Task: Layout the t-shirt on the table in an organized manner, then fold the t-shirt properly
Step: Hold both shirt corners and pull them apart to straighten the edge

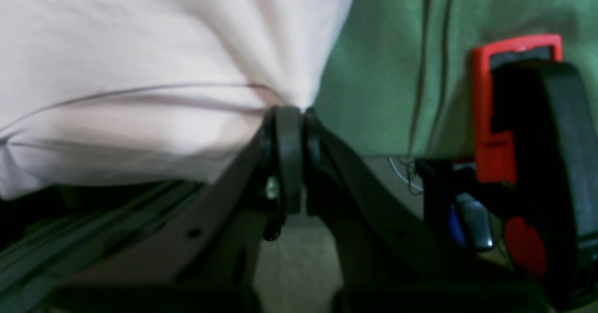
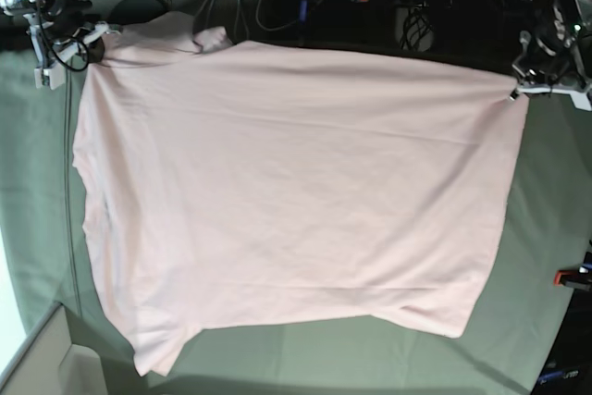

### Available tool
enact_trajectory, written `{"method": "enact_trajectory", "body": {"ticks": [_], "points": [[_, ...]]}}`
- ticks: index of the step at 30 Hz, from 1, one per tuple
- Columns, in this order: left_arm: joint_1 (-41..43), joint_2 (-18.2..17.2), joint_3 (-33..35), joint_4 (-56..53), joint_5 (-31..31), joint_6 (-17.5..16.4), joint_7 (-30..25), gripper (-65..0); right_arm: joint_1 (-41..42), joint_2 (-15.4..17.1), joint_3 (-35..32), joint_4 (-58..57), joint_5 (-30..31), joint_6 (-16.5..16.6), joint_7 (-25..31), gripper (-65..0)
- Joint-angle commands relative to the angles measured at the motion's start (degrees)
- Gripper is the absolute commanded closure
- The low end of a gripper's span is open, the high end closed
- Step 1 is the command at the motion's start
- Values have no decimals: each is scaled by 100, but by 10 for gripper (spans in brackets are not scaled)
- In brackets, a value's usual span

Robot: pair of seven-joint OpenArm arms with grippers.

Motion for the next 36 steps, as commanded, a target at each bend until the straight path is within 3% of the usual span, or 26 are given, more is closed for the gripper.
{"method": "enact_trajectory", "body": {"ticks": [1,21,36], "points": [[1,-86,-47,73,37,-2,-118,-1,-56,74,43,41,-193,-69,-160,0],[89,2,-47,-94,-7,-2,-127,-1,-4,153,52,50,-193,-69,-160,0],[1,73,-56,152,-7,-2,-127,-1,5,109,34,1079,-202,-69,-160,0]]}}
